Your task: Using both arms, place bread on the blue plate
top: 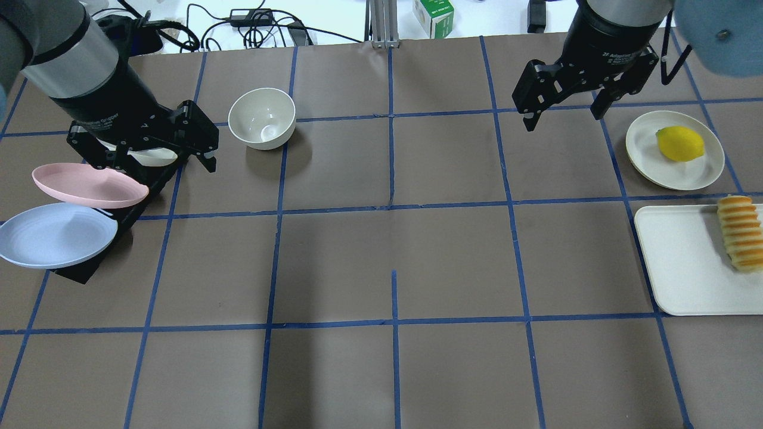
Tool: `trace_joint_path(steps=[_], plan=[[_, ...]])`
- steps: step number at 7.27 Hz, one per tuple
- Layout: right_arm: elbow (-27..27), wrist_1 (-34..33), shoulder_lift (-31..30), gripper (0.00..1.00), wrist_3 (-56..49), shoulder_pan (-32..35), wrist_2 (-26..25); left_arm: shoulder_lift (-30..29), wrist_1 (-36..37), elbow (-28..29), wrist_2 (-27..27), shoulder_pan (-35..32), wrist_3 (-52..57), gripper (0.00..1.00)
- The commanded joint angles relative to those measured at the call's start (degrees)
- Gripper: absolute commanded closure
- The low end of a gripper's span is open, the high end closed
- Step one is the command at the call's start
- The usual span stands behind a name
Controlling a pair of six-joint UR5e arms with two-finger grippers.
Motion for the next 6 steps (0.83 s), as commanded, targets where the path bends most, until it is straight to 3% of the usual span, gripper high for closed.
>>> trace_joint_path(steps=[1,6], plan=[[0.0,0.0,0.0,0.0,-0.1,0.0,0.0,0.1,0.9,-0.5,0.1,0.4,0.1,0.0],[0.0,0.0,0.1,0.0,0.0,0.0,0.0,0.2,1.1,-0.3,0.1,1.0,0.7,0.0]])
